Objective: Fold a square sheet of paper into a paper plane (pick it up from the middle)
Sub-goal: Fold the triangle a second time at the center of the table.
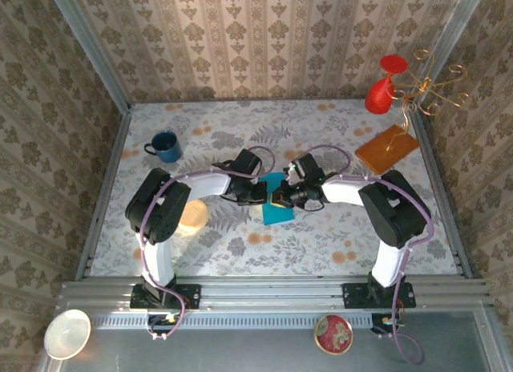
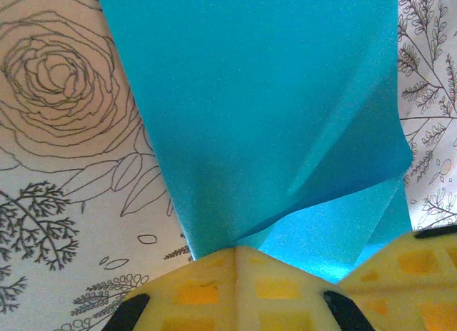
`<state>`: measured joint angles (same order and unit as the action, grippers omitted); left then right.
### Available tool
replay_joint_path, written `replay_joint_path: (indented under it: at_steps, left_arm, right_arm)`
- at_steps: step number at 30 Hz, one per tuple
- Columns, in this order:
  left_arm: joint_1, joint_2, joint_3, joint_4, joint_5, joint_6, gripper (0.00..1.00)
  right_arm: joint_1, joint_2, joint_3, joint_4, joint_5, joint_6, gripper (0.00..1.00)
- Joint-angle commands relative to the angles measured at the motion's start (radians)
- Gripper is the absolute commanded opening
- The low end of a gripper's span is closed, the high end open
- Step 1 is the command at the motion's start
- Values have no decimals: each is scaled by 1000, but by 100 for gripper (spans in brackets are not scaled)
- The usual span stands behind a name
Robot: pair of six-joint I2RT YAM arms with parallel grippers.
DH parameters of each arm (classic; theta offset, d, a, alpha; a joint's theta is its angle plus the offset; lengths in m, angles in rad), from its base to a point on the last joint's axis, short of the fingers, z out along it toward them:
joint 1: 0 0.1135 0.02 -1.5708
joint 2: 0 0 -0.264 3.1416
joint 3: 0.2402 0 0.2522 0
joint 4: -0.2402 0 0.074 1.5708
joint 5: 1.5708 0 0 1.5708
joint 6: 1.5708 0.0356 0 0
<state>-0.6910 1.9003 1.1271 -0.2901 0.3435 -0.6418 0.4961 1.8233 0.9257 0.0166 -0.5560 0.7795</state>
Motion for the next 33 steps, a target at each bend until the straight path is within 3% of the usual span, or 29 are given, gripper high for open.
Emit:
replay_joint_path:
  at_steps: [1, 8, 15, 21, 26, 33]
  left_arm:
    - [8, 50, -23, -90, -54, 17, 0]
    - [11, 69, -38, -116, -104, -8, 0]
    - [22, 83, -68, -113, -116, -9, 0]
    - [23, 83, -51, -112, -102, 23, 0]
    - [22, 85, -40, -116, -98, 29, 0]
    - [22, 88, -47, -108, -98, 8, 0]
  right_arm:
    - [-1, 38, 9, -26, 24, -21, 2]
    - [-14, 45, -67, -6, 47, -22, 2]
    - [-71, -61, -178, 3, 52, -23, 3]
    - [-57, -140, -130, -2, 29, -28, 3]
    - [5, -59, -17, -15, 40, -21, 3]
    - [9, 54, 22, 16, 64, 4, 2]
